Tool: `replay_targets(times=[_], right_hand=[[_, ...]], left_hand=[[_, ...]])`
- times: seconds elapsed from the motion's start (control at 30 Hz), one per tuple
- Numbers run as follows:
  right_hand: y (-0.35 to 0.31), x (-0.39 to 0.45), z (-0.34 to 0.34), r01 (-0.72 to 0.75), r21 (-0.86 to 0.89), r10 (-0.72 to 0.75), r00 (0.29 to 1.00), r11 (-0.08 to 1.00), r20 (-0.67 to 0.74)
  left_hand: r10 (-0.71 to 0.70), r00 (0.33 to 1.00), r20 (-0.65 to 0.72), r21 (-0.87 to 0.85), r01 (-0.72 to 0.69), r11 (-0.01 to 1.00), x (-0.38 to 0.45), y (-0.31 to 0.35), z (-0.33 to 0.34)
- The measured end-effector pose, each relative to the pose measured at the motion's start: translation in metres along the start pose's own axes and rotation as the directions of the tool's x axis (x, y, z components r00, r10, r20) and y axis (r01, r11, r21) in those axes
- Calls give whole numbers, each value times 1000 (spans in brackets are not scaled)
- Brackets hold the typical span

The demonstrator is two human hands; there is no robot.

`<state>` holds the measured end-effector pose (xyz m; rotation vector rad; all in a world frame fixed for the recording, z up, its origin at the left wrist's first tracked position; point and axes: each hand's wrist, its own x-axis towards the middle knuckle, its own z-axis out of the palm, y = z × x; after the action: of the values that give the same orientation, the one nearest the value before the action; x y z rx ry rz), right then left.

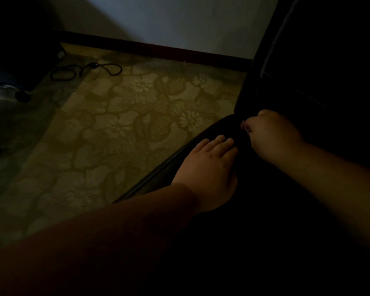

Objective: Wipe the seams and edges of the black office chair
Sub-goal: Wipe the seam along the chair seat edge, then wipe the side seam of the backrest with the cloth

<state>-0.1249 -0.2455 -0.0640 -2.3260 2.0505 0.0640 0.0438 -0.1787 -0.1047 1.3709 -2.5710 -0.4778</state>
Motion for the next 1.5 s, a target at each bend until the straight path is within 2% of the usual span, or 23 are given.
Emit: replay_targets(times=[0.23,0.33,0.43,0.53,0.87,0.97,1.13,1.23,1.3,1.37,1.5], right_hand=[[-13,14,0,31,-53,-33,999,998,-38],[-29,25,1,19,18,-17,996,1000,-87],[-59,25,1,113,119,-106,992,986,-63],[-88,11,4,212,103,-210,977,972,-32],[-141,-42,2,355,103,-361,931,929,52],[-165,-59,-3,356,140,-372,922,924,106],[-217,-104,1,468,190,-496,855,863,153],[-237,-127,-1,495,250,-537,832,832,140],[-248,-141,-1,520,275,-568,812,809,133],[-258,-157,2,551,296,-604,786,780,129],[-259,-191,13,633,305,-687,718,712,112]], left_hand=[[40,999,21,-54,-39,998,-59,-18,-8],[46,999,28,-49,-45,998,-75,-22,-13],[78,996,51,-28,-77,997,-90,-29,-15],[122,986,109,-10,-122,993,-102,-37,-18],[206,956,207,228,-252,940,-163,-63,-37],[124,972,198,246,-172,954,-189,-70,-48],[43,993,110,211,-65,975,-228,-69,-61],[-87,994,65,169,75,983,-252,-70,-72],[-226,973,48,129,218,967,-266,-69,-79],[-335,941,50,167,323,931,-278,-67,-87],[-429,902,52,242,406,881,-289,-60,-97]])
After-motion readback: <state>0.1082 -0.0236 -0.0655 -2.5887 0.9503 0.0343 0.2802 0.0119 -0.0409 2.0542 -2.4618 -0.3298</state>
